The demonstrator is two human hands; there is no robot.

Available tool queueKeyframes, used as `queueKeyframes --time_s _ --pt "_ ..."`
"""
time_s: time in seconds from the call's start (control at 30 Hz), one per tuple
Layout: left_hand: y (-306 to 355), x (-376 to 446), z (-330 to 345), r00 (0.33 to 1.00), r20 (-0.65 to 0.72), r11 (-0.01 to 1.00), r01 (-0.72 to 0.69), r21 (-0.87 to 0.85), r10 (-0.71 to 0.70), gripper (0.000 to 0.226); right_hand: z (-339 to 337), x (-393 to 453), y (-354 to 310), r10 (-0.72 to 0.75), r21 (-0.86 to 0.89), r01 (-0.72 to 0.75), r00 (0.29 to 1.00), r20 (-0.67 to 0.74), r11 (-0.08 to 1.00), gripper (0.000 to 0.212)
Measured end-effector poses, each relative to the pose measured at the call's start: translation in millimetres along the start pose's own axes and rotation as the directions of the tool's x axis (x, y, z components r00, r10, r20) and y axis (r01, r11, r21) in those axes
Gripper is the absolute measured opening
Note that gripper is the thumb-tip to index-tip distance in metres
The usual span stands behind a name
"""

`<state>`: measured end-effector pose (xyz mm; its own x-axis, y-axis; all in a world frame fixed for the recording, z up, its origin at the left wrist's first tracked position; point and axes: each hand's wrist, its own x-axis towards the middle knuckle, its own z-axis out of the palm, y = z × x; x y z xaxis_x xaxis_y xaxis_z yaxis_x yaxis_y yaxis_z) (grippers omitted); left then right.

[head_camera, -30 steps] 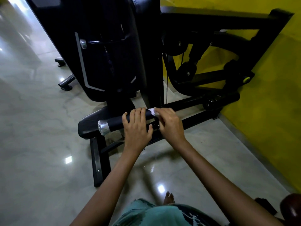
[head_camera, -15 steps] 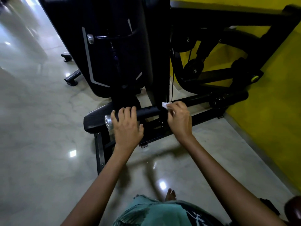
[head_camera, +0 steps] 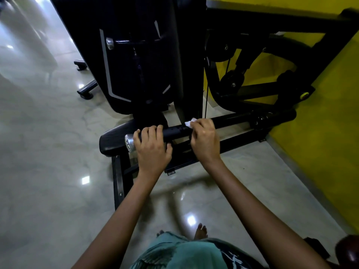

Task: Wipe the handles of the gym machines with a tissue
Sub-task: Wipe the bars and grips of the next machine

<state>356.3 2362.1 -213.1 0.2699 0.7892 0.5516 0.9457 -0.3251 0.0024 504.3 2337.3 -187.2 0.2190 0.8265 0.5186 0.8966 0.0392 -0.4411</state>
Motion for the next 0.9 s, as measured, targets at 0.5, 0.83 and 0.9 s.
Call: queueKeyframes --time_s 0.5,0.83,0.9 --pt "-2.1 -0.3 -0.4 0.999 0.042 1.000 -0.011 -0.004 0.012 0.053 -0.6 -2.8 -31.2 -0.183 0.082 0.172 0.972 0.151 0.982 0.024" --pt "-27.2 -0.3 -27.5 0.995 0.045 0.943 0.102 -0.317 -0.092 0.056 -2.7 14.2 -29.1 -0.075 -0.001 0.077 0.971 0.229 0.997 0.021" --pt "-34.6 -2.7 -28.0 0.987 0.066 0.955 0.155 -0.251 -0.143 0.054 -4.6 7.0 -28.6 -0.166 0.056 0.157 0.955 0.244 0.986 0.025"
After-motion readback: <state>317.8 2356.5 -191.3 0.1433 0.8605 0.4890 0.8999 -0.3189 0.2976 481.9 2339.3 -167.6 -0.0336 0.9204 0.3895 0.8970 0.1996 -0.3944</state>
